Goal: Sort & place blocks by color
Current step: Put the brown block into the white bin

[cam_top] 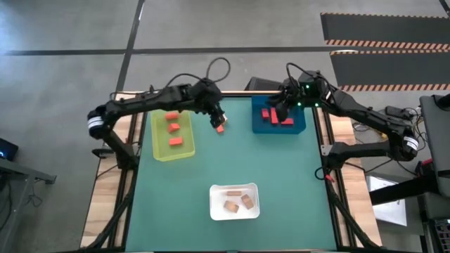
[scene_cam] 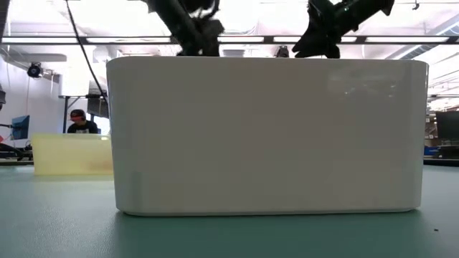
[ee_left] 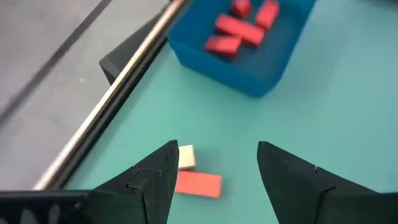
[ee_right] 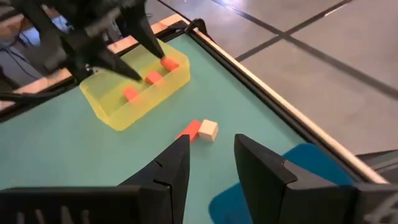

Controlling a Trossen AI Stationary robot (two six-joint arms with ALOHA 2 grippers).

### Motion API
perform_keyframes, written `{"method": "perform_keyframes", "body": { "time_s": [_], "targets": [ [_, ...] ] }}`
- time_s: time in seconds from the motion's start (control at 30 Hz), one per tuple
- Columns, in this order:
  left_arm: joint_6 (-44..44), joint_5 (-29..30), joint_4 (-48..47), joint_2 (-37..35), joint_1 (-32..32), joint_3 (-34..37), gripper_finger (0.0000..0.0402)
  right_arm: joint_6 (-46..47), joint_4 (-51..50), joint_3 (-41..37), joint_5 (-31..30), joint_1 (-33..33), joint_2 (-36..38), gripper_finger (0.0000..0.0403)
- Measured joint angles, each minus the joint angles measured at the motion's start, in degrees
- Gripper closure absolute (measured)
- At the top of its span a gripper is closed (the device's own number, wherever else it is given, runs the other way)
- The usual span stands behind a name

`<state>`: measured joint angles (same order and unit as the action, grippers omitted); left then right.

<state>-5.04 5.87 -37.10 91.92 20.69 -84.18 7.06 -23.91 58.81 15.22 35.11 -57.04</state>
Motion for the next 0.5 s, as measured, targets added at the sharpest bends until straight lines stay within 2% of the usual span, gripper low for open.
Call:
{"method": "perform_keyframes", "body": {
  "time_s": [0.1,0.2,0.5],
  "targets": [
    [7.8,-0.1,0.04,3.17,0.35,0.13,0.0198,2.72,2.22,-1.79,0.03,0.0,-0.13,0.0287],
    [11.19,-0.42,0.04,7.02,1.19,0.17,0.0198,6.09,3.24,-2.53,-0.09,0.0,-0.47,0.0287],
    [13.41,-1.53,2.08,17.53,3.67,0.22,0.0198,10.25,3.64,-1.72,-0.26,0.0,-2.04,0.0287]
  ]
}}
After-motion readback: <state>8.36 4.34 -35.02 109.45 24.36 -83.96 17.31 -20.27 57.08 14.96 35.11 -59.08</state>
